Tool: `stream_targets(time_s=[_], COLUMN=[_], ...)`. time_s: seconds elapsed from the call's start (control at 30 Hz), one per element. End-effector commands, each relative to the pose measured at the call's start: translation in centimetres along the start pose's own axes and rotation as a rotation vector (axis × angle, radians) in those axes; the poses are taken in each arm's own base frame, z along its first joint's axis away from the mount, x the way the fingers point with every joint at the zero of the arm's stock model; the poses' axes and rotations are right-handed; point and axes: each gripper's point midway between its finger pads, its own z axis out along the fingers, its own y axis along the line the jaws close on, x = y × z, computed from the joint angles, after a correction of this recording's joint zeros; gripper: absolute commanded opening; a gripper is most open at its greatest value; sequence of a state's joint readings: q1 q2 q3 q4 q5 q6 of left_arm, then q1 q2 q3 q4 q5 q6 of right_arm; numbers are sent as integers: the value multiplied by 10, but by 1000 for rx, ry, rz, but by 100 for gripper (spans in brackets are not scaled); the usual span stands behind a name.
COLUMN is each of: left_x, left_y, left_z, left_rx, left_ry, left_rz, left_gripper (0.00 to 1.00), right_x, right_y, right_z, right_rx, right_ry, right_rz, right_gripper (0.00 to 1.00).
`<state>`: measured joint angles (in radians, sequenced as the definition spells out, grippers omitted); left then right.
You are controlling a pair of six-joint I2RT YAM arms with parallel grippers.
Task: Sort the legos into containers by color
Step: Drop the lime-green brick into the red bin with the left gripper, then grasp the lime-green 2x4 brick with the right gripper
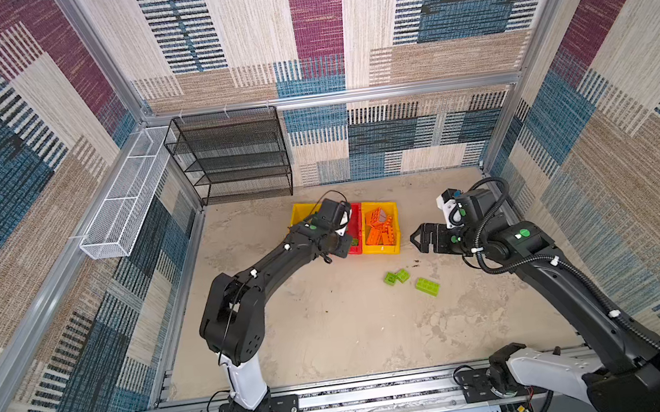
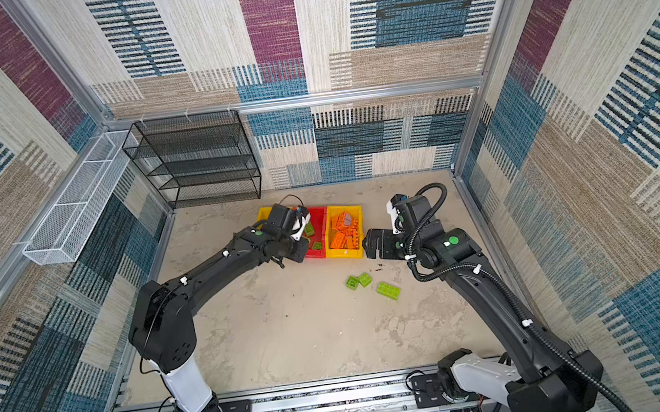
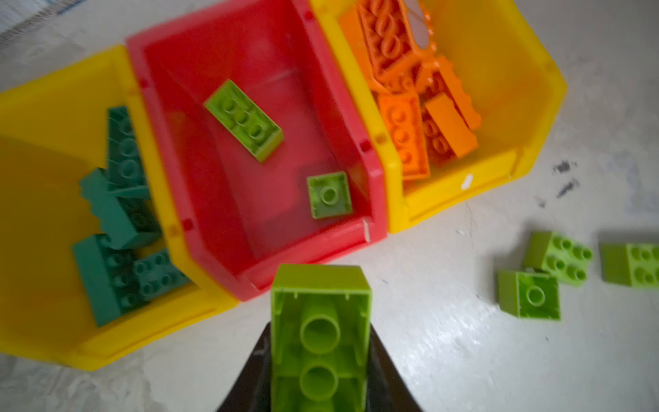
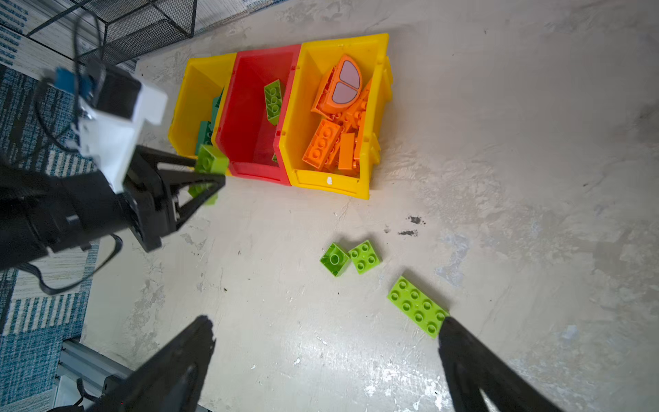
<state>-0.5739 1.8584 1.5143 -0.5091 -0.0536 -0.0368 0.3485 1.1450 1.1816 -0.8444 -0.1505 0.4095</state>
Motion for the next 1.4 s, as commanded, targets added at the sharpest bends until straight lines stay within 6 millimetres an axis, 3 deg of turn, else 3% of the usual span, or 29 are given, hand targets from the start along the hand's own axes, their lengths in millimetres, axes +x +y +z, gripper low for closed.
stream_targets(time_s=[0.0,0.13,0.2,0.27,0.33,0.37,0.4,0.57,0.67,0.8,1.07,1.23,1.37], left_x=[-26,-48,-52,-55,-56,-58,-60,-71,-68,-48,34,67,76], left_y=[26,37,41,46,50,50,50,46,48,42,5,-2,0], left_z=[11,39,52,64,71,72,72,57,40,13,-28,-41,-47], left_rx=[-46,-54,-53,-50,-48,-42,-39,-14,-26,3,114,125,111], left_ry=[-17,2,21,43,57,56,50,6,-19,-68,-132,-111,-102], left_rz=[-63,-58,-59,-74,-94,-100,-106,-154,-221,-299,-326,-326,-312], left_gripper=[31,31,36,52,74,84,87,88,89,93,99,99,99], right_x=[-16,-18,-16,-10,-6,-2,1,31,57,88,122,126,119], right_y=[10,5,-1,-9,-16,-21,-26,-55,-72,-88,-99,-101,-103], right_z=[5,19,27,36,41,43,44,54,60,68,84,94,101], right_rx=[-40,-14,11,43,73,92,112,232,288,340,345,353,376], right_ry=[-44,-31,-15,10,27,35,40,106,153,208,268,277,263], right_rz=[0,-1,6,25,44,59,70,167,245,321,409,432,428], right_gripper=[100,100,100,100,100,100,100,100,100,100,100,100,100])
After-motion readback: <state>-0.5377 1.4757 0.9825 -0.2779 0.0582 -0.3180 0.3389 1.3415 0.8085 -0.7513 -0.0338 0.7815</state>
